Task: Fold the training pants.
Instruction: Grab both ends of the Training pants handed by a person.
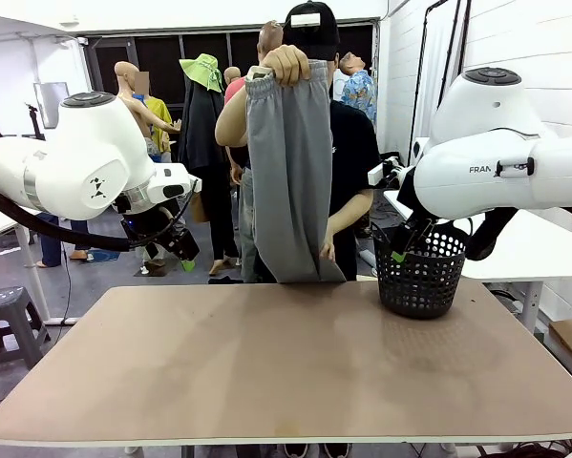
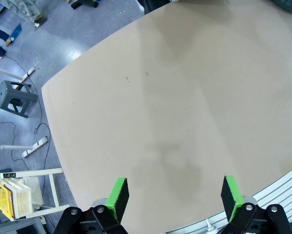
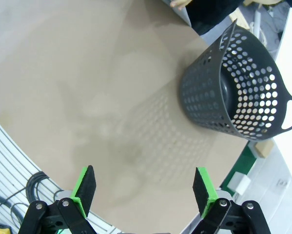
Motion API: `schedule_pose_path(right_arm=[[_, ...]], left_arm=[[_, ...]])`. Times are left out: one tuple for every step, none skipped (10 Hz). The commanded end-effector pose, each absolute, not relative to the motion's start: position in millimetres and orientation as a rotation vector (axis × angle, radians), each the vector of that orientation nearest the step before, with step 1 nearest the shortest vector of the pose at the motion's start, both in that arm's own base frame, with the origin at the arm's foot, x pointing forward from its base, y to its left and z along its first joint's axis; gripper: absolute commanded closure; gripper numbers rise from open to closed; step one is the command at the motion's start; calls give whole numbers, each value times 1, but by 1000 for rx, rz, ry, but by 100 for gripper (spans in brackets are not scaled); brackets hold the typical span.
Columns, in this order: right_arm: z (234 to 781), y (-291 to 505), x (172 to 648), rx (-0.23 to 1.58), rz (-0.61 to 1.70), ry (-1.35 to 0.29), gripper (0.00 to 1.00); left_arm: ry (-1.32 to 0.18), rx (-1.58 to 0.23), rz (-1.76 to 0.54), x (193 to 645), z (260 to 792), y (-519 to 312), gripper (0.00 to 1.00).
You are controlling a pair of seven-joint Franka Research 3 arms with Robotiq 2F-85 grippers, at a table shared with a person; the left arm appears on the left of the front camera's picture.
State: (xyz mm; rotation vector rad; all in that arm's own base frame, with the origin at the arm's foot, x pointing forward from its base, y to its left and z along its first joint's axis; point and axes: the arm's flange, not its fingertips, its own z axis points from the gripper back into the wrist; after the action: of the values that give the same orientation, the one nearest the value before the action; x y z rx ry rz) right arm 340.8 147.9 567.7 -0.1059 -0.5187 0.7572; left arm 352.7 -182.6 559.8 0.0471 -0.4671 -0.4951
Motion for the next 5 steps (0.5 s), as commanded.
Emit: schedule_pose_path(right_arm=[[567,148,341,-106,757,-520,0],[567,148,341,-106,757,-520,0],[567,148,341,-106,757,-520,0],[567,148,341,-106,757,-520,0],[567,148,341,-106,757,-520,0]], left_arm=[[-475,46,-496,353,560,-183,0],[-475,46,-496,353,560,-183,0],[-475,46,-496,353,560,-183,0],[-475,46,-496,353,560,-183,0],[-475,46,-496,353,560,-183,0]])
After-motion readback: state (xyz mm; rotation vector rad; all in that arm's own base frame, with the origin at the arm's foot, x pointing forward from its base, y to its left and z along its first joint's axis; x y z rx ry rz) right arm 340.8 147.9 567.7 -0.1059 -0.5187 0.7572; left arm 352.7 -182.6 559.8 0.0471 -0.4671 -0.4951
